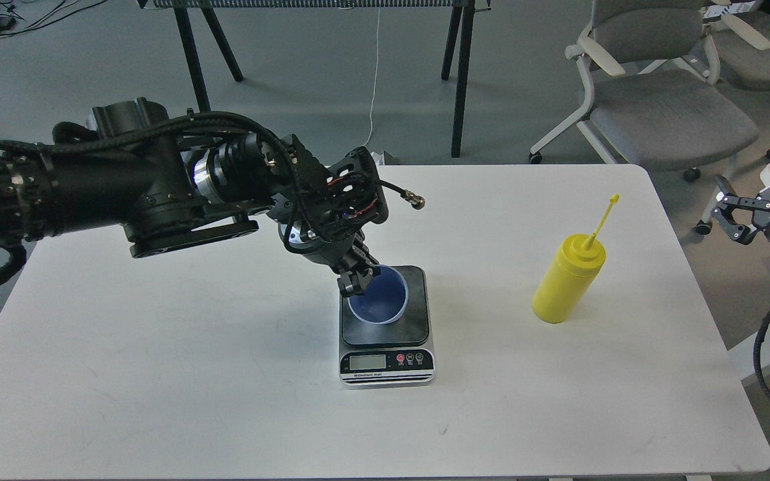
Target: Pour seasoning into cup on scale with both arms
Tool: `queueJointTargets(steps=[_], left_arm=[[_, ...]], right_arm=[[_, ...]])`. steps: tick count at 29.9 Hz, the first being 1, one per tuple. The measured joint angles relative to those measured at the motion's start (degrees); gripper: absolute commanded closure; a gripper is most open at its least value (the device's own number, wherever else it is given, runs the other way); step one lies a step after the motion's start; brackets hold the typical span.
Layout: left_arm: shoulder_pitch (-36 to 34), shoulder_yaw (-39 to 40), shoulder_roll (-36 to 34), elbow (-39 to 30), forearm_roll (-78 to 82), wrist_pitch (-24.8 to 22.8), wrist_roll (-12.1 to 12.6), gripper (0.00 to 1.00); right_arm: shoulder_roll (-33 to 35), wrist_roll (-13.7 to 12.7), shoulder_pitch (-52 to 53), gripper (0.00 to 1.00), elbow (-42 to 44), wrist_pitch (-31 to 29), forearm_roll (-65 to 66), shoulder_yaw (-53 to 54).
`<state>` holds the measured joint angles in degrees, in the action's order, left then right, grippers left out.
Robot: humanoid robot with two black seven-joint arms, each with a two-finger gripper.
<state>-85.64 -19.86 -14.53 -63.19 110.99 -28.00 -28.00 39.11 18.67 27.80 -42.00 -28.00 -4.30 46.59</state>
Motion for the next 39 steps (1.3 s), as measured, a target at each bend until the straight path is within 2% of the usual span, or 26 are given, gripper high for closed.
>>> queueJointTargets(steps=[9, 12, 15, 20, 21, 30, 39], left_arm=[[-0.8, 0.4, 0.3, 1.5, -0.4, 0.0, 0.0, 0.82], [-0.9, 0.6, 0.3, 2.1, -0.5, 0.0, 0.0, 0.76], [-1.3, 1.0, 0.4, 2.6, -0.8, 0.0, 0.0, 0.64], [-2.7, 3.9, 0.4, 5.1, -2.9, 0.0, 0.0, 0.39], [-3.0, 4.9, 0.4, 5.8, -4.1, 0.0, 0.0, 0.37], [-6.5, 9.0, 0.1, 14.6, -20.2, 0.0, 0.0, 0.34], [-6.6, 9.9, -1.0, 24.4, -38.2, 0.0, 0.0, 0.34]], right_arm=[[0.0, 0.0, -0.4, 0.01, -0.1, 0.0, 0.0, 0.0], [0.0, 0.0, -0.5, 0.01, -0.1, 0.0, 0.0, 0.0], [0.0, 0.0, -0.5, 0.01, -0.1, 0.0, 0.0, 0.1], [0.0, 0.0, -0.5, 0.01, -0.2, 0.0, 0.0, 0.7], [0.0, 0.0, -0.5, 0.01, -0.3, 0.0, 0.0, 0.7], [3.2, -0.7, 2.4, 0.01, -0.5, 0.0, 0.1, -0.4], [7.9, -0.9, 7.0, 0.01, -0.6, 0.0, 0.1, -8.1]])
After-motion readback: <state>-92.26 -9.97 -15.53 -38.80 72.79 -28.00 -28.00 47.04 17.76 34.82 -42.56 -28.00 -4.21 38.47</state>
